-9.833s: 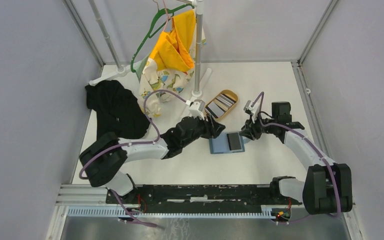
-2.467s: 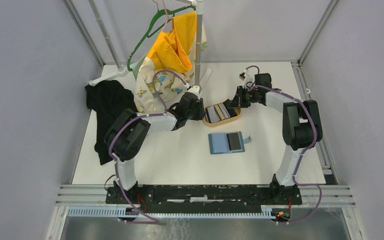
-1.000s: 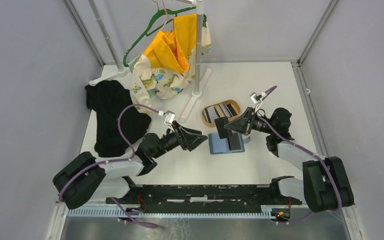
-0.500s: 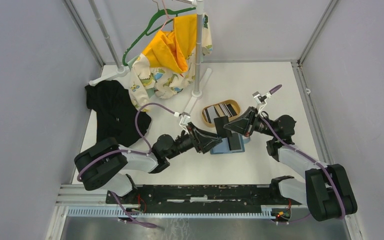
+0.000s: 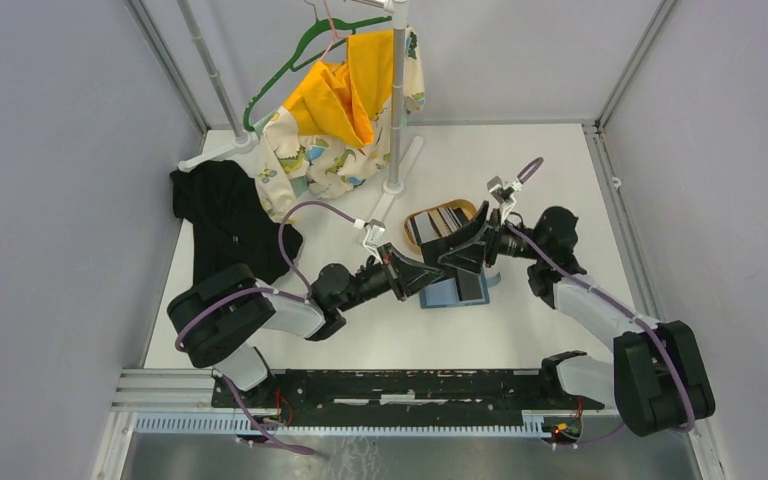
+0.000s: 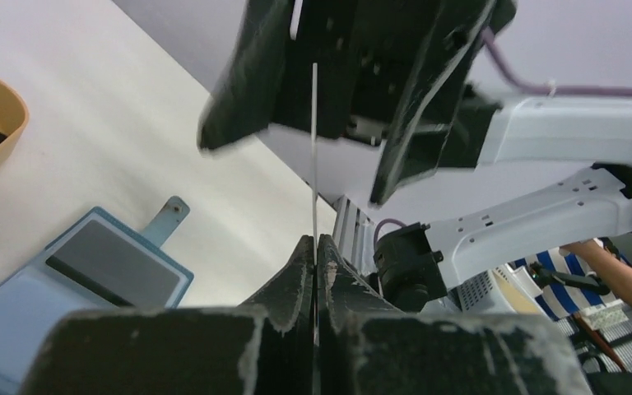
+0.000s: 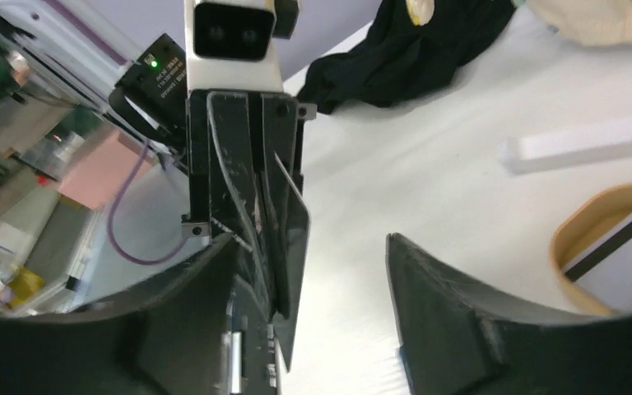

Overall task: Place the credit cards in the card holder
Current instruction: Pick up the credit card from the storage box, then insert the credit card into the card holder.

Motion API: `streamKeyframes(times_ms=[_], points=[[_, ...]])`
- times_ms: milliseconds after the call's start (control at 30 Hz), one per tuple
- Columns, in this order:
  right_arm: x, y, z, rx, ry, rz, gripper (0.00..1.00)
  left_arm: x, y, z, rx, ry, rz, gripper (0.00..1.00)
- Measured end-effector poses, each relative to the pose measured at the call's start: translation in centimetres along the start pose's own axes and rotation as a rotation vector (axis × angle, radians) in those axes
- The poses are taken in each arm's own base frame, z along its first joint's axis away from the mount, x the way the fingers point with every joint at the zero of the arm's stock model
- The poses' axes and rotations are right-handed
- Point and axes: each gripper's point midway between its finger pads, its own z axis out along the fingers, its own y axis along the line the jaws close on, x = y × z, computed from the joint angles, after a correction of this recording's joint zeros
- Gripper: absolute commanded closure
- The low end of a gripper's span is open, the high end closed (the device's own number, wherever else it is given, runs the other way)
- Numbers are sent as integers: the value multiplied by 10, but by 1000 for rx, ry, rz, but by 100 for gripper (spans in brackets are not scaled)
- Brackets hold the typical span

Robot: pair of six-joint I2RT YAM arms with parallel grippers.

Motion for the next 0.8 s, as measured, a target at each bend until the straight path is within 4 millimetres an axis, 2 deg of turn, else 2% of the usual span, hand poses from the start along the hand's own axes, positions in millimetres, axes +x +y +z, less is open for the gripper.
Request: streamKeyframes(times_ms=[33, 167, 233, 300, 533, 633, 800], points=[[-5, -4, 2, 5, 23, -49, 5, 1, 1, -2, 3, 13, 1, 98], [-30, -11, 8, 15, 98, -298, 2, 17, 7, -12, -4, 117, -2, 98], [-27, -9, 6, -7, 122, -370, 2, 27, 6, -18, -5, 185, 6, 98], [-14, -7, 2, -44, 156, -388, 2, 35, 7, -24, -16, 250, 24, 98], [14, -12, -2, -87, 235, -299, 18, 40, 5, -36, -37, 336, 96, 98], [21, -13, -1, -102, 260, -252, 28, 42, 7, -39, -48, 353, 113, 98], [29, -3, 2, -146, 287, -224, 45, 45, 11, -41, -63, 373, 119, 98]])
